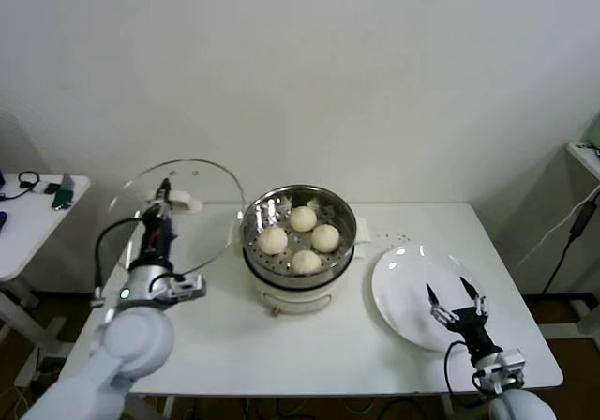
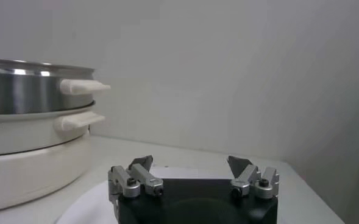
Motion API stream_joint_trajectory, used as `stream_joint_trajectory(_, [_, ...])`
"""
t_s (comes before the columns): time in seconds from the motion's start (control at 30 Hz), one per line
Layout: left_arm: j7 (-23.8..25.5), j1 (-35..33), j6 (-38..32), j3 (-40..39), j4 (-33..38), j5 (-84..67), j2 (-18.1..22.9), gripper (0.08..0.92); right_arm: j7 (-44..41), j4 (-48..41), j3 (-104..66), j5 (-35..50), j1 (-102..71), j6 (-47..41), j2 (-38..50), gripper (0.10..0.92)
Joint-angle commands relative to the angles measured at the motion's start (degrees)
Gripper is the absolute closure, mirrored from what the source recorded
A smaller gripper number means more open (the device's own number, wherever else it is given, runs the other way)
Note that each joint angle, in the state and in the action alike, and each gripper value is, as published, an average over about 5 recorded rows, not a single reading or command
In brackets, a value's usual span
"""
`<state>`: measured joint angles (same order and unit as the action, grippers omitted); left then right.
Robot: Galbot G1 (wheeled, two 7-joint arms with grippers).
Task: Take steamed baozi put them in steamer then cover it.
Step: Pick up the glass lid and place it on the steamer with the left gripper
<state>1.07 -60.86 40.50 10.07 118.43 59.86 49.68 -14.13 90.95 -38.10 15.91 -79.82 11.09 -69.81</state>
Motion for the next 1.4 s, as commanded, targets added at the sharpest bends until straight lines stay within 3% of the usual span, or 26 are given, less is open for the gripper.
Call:
stream_joint_trajectory(0.03, [12.4,15.5,4.5,-17.9,-5.0,11.0,12.6,0.850,0.4,-0.9,0.0,-1.1,1.8,0.2,0.1,0.203])
stream_joint_trajectory(0.4, [13.3,17.0,4.5,-20.4,-14.7,16.1,25.6,0.850,0.4,-1.9,-1.6,-1.6,1.5,0.6,-0.2,0.203])
stream_joint_trajectory(0.53, [13.1,16.9,4.5,-20.4,-17.2,16.9,28.5,0.850,0.3,-2.0,-2.1,-1.8,1.3,0.8,-0.4,0.203])
stream_joint_trajectory(1.07, [10.1,16.7,4.5,-18.2,-24.6,17.6,33.5,0.850,0.1,-2.8,-3.3,-2.4,0.8,1.5,-1.1,0.203])
stream_joint_trajectory(1.4, [12.1,17.6,4.5,-19.2,-26.3,19.6,34.1,0.850,-0.1,-3.3,-3.8,-2.5,0.8,1.8,-1.2,0.203])
